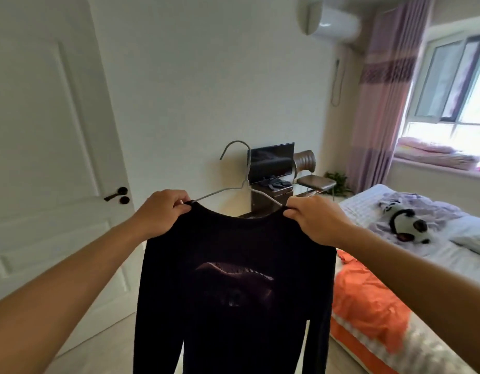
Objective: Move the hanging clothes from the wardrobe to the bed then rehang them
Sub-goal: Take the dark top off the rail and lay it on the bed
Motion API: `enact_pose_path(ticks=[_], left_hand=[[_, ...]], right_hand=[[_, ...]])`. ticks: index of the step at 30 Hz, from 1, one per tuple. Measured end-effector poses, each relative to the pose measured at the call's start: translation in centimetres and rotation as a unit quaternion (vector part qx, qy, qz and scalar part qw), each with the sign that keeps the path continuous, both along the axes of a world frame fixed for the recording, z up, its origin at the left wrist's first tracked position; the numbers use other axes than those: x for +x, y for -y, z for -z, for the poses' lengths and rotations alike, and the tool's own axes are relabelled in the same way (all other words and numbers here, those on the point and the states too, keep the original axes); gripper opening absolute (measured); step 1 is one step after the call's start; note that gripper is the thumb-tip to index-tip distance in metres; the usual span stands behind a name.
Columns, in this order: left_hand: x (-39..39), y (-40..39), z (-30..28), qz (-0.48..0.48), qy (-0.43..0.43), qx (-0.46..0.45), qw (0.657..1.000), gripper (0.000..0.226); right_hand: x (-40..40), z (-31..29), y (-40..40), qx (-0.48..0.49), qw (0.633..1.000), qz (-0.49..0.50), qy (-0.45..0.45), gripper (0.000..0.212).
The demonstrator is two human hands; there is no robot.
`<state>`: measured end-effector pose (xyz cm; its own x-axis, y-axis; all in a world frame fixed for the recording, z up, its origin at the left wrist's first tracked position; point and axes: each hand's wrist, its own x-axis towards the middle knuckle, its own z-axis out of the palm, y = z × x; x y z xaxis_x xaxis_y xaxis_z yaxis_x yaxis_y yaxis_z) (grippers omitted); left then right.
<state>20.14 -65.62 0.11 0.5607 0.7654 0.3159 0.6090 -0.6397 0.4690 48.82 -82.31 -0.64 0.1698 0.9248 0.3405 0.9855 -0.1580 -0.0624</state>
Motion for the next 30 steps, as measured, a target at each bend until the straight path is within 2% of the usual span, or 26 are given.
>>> enact_pose_path(ticks=[5, 11, 17, 24, 30], left_hand=[[11.6, -0.9, 2.0, 0.078, -0.01, -0.018, 0.997, 0.016], [24.7, -2.3, 4.0, 0.161, -0.031, -0.034, 0.986, 0.01], [37.0, -5.6, 6.4, 0.261, -0.079, -0.051, 0.961, 0.009], [50.8, -9.8, 10.2, 0.344, -0.103, -0.076, 0.93, 0.008], [59.6, -12.0, 14.3, 0.386, -0.134, -0.076, 0.91, 0.008]], right_hand=[[8.9, 1.3, 2.9, -0.018, 0.998, 0.064, -0.01, 0.023], [18.3, 3.5, 5.2, -0.03, 0.988, 0.15, -0.034, 0.023], [25.7, 5.6, 6.1, -0.045, 0.973, 0.225, -0.032, 0.026], [33.9, 8.0, 4.7, -0.09, 0.934, 0.333, -0.09, 0.022], [39.2, 11.4, 3.5, -0.12, 0.909, 0.373, -0.139, 0.016]])
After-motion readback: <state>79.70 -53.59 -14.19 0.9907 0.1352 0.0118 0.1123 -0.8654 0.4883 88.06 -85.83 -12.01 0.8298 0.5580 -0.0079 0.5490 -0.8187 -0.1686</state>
